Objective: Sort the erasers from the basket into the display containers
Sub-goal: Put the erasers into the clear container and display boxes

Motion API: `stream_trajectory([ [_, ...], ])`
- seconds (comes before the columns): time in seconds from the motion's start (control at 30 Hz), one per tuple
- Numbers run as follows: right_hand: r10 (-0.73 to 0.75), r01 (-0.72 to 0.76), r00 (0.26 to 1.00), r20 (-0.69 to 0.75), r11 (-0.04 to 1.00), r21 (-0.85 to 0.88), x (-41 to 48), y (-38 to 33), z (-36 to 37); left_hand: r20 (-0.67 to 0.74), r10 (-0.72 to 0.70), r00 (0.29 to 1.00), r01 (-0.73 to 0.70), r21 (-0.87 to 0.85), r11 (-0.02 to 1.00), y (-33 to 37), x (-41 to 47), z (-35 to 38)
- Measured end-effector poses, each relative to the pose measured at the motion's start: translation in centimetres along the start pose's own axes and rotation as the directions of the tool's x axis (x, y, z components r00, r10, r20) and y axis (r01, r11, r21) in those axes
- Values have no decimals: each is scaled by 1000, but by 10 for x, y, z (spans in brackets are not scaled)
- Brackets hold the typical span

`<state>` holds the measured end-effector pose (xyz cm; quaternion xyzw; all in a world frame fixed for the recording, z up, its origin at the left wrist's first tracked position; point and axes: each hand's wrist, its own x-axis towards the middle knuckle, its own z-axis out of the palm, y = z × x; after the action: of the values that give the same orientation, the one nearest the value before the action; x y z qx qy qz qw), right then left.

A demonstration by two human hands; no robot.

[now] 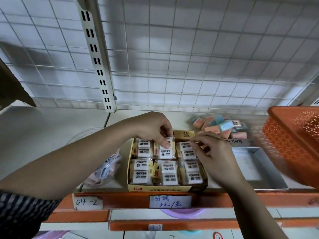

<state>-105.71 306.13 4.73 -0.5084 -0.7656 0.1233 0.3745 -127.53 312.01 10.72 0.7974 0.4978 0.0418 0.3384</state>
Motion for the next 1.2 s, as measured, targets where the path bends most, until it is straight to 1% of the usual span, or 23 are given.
stream_trajectory([
  [0.17, 2, -3, 1000, 12, 1000, 4, 0, 2, 0, 10, 1, 1000, -2, 26, 1000, 0, 1, 4],
  [0.3, 6, -6, 1000, 17, 1000, 2, 1, 2, 0, -49, -3, 999, 6, 68, 998, -1, -3, 10],
  [0.4, 20, -20, 1000, 8, 1000, 6, 1, 0, 0, -108, 23, 994, -2, 193, 981, 0, -8, 13],
  [0.5, 67, -67, 998, -11, 997, 24, -2, -3, -3, -124, 49, 991, -12, 287, 958, 0, -16, 11],
  [0.57, 108, -107, 993, -44, 994, 22, -5, -3, -8, -169, 69, 983, -17, 293, 956, 3, -22, 8],
  [0.63, 155, -154, 984, -85, 988, 26, -8, -4, -16, -238, 97, 966, -40, 232, 972, 9, -29, 7],
  [0.7, 182, -181, 975, -128, 983, 23, -10, -1, -25, -302, 134, 944, -84, 171, 982, 16, -33, 8],
  [0.8, 180, -192, 971, -156, 979, -66, -10, 17, -39, -398, 160, 903, -123, 116, 986, 29, -31, 16],
  [0.87, 159, -180, 971, -179, 977, -113, -4, 31, -50, -490, 176, 854, -132, 124, 983, 36, -27, 25],
  [0.97, 128, -156, 975, -180, 976, -153, 17, 48, -65, -606, 178, 775, -99, 161, 982, 45, -19, 40],
  [1.07, 93, -113, 991, -94, 967, -230, 41, 67, -78, -683, 136, 718, -30, 165, 986, 53, -6, 52],
  [1.13, 94, -79, 995, 33, 951, -299, 54, 79, -83, -731, 92, 676, -3, 123, 992, 64, 3, 61],
  [1.2, 99, -49, 984, 149, 951, -305, 64, 90, -86, -765, 60, 641, 14, 90, 996, 78, 13, 69],
])
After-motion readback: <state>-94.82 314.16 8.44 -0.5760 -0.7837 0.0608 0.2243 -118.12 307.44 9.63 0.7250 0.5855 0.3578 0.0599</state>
